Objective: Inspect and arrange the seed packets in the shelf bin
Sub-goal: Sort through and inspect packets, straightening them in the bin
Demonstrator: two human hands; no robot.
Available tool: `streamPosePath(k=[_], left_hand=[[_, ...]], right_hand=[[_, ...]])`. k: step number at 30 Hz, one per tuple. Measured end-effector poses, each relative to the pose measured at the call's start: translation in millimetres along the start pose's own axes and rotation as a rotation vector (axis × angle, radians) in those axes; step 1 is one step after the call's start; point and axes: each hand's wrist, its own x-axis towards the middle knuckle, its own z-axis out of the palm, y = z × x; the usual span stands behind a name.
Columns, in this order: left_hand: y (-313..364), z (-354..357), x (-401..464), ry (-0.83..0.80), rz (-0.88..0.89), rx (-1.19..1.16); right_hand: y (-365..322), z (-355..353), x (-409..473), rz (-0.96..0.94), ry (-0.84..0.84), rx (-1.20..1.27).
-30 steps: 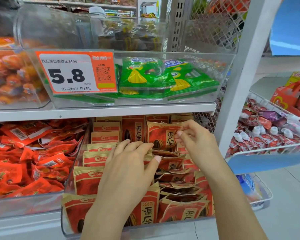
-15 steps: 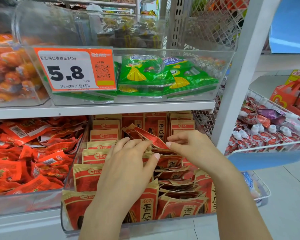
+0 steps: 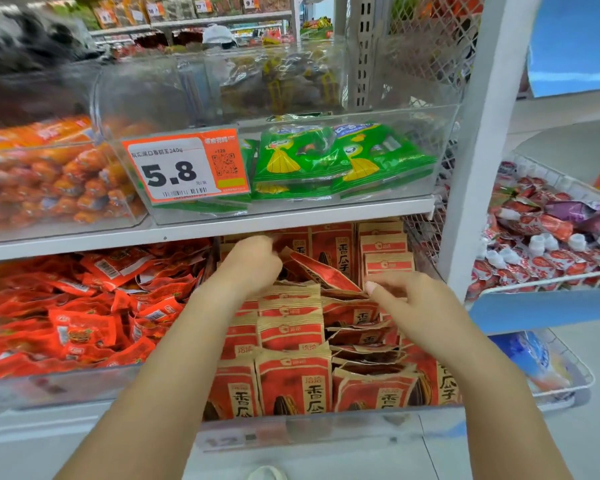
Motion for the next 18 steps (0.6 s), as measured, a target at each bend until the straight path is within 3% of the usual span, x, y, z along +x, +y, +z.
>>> streamPosePath(k=[4, 9, 13, 18], left_hand=[[0, 5, 25, -0.128, -0.017, 0.023], [-6, 15, 34, -0.063, -0.059, -0.075], [1, 21, 26, -0.002, 0.086, -0.143], [26, 21, 10, 0.051, 0.294, -0.059]], right_hand=[[-2, 0, 2, -0.004, -0.076, -0.019], [5, 1, 11, -0.003, -0.099, 0.029], [7, -1, 15, 0.010, -0.122, 0.051], [6, 0, 12, 0.009, -0.114, 0.064]])
